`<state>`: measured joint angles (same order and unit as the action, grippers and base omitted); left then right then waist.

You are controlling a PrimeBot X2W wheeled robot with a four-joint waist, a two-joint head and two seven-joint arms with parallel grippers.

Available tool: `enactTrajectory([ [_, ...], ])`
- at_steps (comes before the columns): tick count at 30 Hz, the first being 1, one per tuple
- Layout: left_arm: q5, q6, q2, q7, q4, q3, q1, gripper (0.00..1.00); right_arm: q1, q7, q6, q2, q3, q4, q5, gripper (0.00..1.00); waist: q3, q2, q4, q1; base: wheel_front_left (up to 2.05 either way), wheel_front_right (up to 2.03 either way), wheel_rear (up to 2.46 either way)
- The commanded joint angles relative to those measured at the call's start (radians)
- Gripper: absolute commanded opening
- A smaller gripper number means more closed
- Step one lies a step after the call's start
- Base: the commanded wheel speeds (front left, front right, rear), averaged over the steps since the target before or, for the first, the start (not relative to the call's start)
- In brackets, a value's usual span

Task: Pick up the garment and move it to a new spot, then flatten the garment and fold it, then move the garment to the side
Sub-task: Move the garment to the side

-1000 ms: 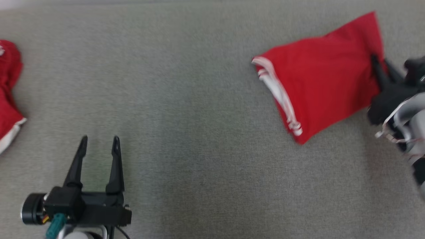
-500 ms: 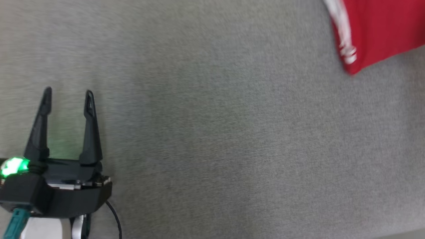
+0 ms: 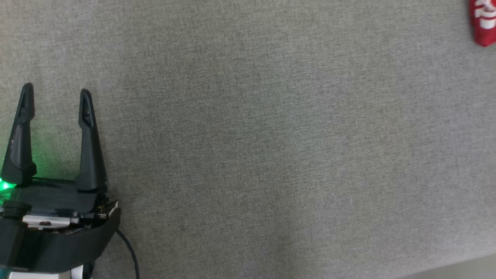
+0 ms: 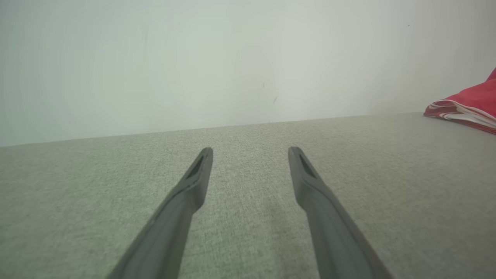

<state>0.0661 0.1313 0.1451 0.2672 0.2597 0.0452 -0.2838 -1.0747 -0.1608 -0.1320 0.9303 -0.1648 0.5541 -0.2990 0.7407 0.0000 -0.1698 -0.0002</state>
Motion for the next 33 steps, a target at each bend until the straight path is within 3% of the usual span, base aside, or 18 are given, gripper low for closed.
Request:
enactTrajectory([
  [1, -0.002, -0.002, -0.001, -0.005, -0.031, 0.002, -0.01, 1.0, -0.009, -0.005, 0.003, 0.007, 0.011, -0.005, 0.005, 0.0, 0.011, 0.0, 0.006, 0.0002, 0.0, 0.0, 0.0],
  [3, -0.002, -0.002, -0.003, -0.005, -0.031, 0.003, -0.016, 1.0, -0.008, -0.009, 0.003, 0.008, 0.031, -0.012, 0.017, 0.0, 0.016, 0.0, 0.011, 0.0002, 0.0, 0.0, 0.0],
  [4, -0.003, -0.002, -0.003, -0.005, -0.032, 0.003, -0.02, 1.0, -0.004, -0.009, 0.003, 0.006, 0.038, -0.017, 0.025, 0.47, 0.017, 0.0, 0.013, 0.0002, 0.0, 0.0, 0.0],
  [5, -0.004, -0.002, -0.004, -0.005, -0.034, 0.004, -0.023, 1.0, 0.001, -0.011, 0.003, 0.001, 0.044, -0.021, 0.033, 0.85, 0.016, 0.0, 0.014, 0.0002, 0.0, 0.0, 0.0],
  [6, -0.004, -0.003, -0.005, -0.005, -0.036, 0.005, -0.026, 1.0, 0.006, -0.015, 0.003, -0.003, 0.05, -0.023, 0.039, 1.0, 0.016, 0.0, 0.016, 0.0002, 0.0, 0.0, 0.0],
  [19, 0.005, -0.008, -0.04, -0.003, -0.067, 0.042, 0.046, 1.0, 0.078, 0.04, 0.003, -0.133, 0.132, -0.068, 0.094, 1.0, -0.15, 0.0, 0.04, 0.0002, 0.0, 0.0, 0.0],
  [30, 0.02, -0.024, -0.067, -0.001, -0.157, 0.089, 0.168, 1.0, 0.233, 0.169, 0.003, -0.32, 0.109, -0.117, 0.081, 1.0, -0.376, 0.0, 0.081, 0.0002, 0.0, 0.0, 0.0],
  [33, 0.017, -0.025, -0.074, -0.001, -0.188, 0.09, 0.208, 1.0, 0.309, 0.207, 0.003, -0.4, 0.095, -0.132, 0.079, 1.0, -0.452, 0.0, 0.097, 0.0002, 0.0, 0.0, 0.0],
])
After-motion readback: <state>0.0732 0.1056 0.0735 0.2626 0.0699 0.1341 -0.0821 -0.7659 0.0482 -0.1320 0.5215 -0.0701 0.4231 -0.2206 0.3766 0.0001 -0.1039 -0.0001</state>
